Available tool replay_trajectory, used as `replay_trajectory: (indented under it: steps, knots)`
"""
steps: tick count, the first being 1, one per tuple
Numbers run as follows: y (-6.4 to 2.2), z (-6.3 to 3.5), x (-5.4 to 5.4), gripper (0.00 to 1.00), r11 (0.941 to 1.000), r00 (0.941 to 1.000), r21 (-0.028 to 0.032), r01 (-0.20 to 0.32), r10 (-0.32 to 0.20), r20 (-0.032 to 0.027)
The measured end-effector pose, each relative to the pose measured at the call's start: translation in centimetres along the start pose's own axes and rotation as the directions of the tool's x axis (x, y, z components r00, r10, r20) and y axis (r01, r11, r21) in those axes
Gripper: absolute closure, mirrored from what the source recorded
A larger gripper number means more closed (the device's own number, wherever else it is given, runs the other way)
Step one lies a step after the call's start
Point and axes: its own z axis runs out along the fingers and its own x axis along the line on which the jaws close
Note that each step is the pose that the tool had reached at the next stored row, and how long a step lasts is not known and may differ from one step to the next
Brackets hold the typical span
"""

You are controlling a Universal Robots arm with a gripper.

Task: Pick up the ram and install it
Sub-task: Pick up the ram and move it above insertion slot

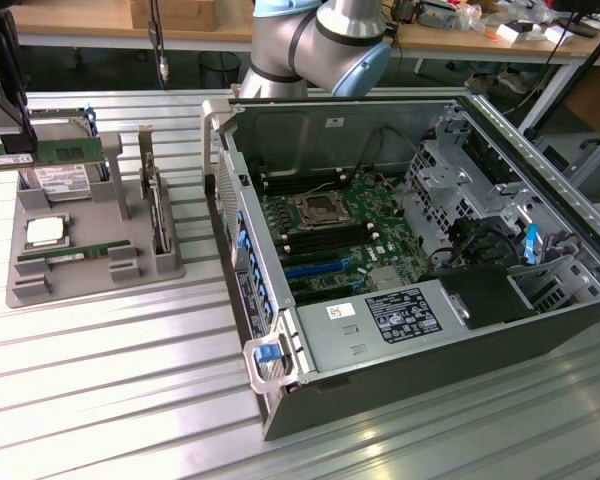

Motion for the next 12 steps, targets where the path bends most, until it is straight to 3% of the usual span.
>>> replay_trajectory:
  steps: [12]
  knots:
    - [0.09, -3.16, 0.0, 0.88, 1.0, 1.0, -0.0001, 0.0, 0.0, 0.0]
